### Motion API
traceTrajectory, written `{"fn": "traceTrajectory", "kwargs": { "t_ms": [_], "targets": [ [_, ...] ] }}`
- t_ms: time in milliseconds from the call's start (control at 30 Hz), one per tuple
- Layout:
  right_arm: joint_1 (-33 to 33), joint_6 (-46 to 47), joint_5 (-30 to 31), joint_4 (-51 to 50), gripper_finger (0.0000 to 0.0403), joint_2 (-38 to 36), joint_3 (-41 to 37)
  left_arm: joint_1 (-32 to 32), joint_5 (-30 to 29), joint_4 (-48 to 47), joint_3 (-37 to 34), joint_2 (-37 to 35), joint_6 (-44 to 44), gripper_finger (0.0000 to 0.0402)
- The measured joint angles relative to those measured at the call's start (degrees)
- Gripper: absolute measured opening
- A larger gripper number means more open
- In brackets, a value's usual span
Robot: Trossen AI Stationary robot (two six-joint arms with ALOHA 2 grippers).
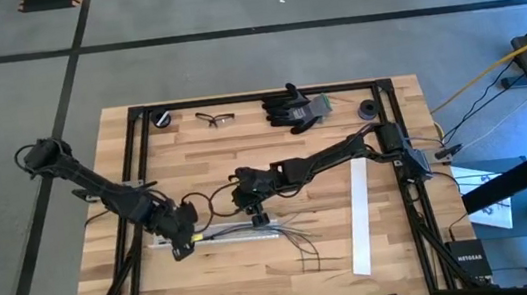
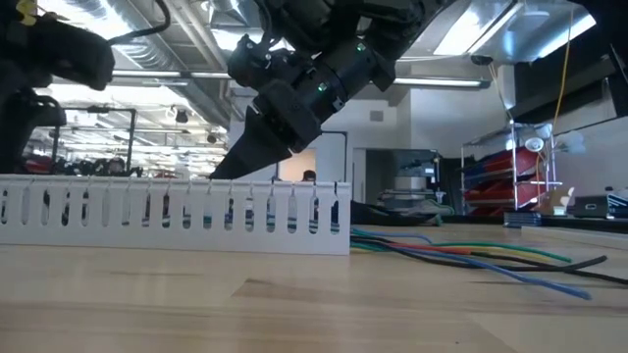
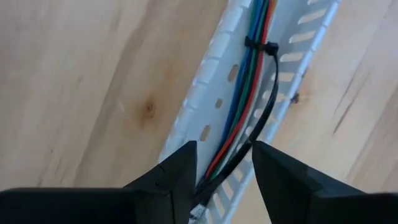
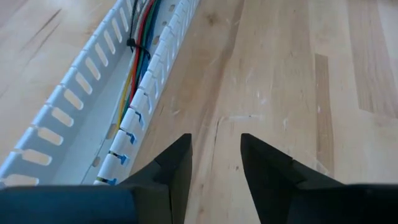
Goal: Ziptie cables
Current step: Adjust the cable duct
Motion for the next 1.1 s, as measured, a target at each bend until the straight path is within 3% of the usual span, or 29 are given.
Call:
{"fn": "traceTrajectory", "kwargs": {
  "t_ms": [433, 633, 767, 933, 1100],
  "targets": [
    [0.0, 0.0, 0.0, 0.0, 0.0122, 0.0, 0.0, -2.7, 0.5, 1.3, 0.1, 5.9, -2.1, 0.014],
    [1.0, 0.5, -2.3, 0.3, 0.0122, -1.4, 3.7, -2.7, 0.3, 0.9, 0.0, 5.9, -1.5, 0.014],
    [3.3, 3.9, -4.0, 10.6, 0.0122, -0.7, 4.8, -2.7, -0.1, 1.0, 0.0, 5.9, 0.5, 0.014],
    [5.3, 10.2, -1.9, 21.5, 0.0122, 5.0, 4.6, -2.7, -1.3, 1.2, 0.0, 5.9, 2.6, 0.014],
    [6.7, 13.4, 0.6, 20.8, 0.0105, 8.1, 6.9, -2.7, -5.4, 3.7, -0.1, 5.9, 4.7, 0.014]
  ]
}}
